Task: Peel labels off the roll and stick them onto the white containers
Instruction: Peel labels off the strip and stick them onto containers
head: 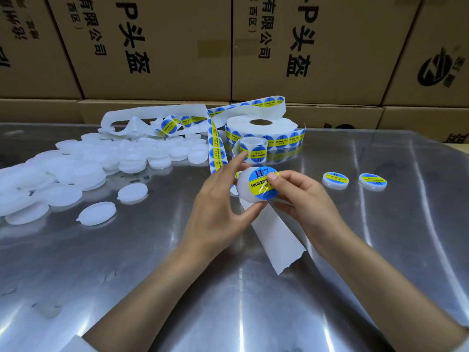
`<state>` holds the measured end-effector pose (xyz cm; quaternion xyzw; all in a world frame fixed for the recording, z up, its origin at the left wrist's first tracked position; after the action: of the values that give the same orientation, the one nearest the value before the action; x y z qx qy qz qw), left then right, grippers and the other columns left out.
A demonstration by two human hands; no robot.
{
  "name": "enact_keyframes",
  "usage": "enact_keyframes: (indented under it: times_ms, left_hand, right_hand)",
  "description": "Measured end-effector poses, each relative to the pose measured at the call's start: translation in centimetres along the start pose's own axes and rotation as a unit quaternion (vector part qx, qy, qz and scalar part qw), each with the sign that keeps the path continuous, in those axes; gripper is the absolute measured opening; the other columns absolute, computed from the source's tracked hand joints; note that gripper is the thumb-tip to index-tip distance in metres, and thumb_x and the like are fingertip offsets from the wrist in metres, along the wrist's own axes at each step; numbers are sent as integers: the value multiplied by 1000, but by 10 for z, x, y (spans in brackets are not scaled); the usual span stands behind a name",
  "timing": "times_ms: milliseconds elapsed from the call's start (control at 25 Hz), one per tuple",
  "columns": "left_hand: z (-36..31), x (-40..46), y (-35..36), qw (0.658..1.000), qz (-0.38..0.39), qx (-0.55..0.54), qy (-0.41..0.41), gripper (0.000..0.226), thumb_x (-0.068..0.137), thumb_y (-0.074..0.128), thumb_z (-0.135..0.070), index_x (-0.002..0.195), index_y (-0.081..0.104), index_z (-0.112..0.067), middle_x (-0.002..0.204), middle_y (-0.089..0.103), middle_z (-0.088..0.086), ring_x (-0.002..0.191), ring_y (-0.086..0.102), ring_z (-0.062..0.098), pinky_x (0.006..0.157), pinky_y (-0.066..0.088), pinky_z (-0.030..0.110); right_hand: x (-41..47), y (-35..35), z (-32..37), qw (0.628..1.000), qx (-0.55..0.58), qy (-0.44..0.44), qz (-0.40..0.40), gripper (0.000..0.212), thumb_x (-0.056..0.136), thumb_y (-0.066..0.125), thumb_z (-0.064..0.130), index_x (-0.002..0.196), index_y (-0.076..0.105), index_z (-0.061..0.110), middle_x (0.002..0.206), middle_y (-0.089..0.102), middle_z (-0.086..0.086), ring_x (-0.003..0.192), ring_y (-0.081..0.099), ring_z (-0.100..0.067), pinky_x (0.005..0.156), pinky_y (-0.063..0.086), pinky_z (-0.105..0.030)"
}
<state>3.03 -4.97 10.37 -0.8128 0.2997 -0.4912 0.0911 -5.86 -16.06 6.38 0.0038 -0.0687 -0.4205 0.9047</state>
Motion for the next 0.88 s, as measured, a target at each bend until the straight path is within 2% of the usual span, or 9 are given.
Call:
enact_keyframes:
  times_ms: [200,440,600,760,880]
  left_hand:
    - [-5,0,1,1000,2,-11,9,79,69,83,-22,138,43,-17,118,60,-11,104,58,5,93,46,27]
    - [-6,-1,2,1000,-1,-21,10,80,69,84,-28,138,45,-16,117,62,-12,102,58,0,91,46,23]
    - [-7,-1,1,1000,-7,-22,11,79,68,84,-29,136,47,-15,117,63,-11,100,60,2,89,47,23]
    - [-8,-1,-1,999,-12,-38,-2,78,67,85,-29,135,47,-18,113,63,-13,89,61,3,84,48,22]
    - [-8,-1,-5,997,-32,-68,-31,77,64,86,-30,131,50,-19,107,65,-13,82,63,8,79,50,22]
  right_hand:
    - [-2,3,0,1000,-9,6,13,12,90,59,18,89,65,7,91,68,-12,82,59,-19,78,47,-27]
    - [-1,2,4,1000,-24,-11,4,12,89,60,17,84,63,6,87,68,-14,78,60,-19,76,48,-30]
    - [-1,4,6,1000,-11,-21,12,12,89,60,14,79,62,7,80,68,-11,69,62,-13,68,51,-22]
    - [-3,4,12,998,-13,-57,6,11,88,62,10,78,63,5,72,68,-6,60,62,-4,59,50,-15]
    - [-4,5,19,995,-36,-93,4,12,87,64,10,75,64,8,70,70,-2,64,64,-7,61,52,-18]
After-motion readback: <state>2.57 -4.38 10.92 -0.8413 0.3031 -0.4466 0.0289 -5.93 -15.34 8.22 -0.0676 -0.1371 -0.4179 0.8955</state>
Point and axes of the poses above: each hand's wrist, its own x-axis towards the middle knuckle, its own y-axis out of the palm, z = x × y, the point moved 10 cm from there along x, towards the middle knuckle
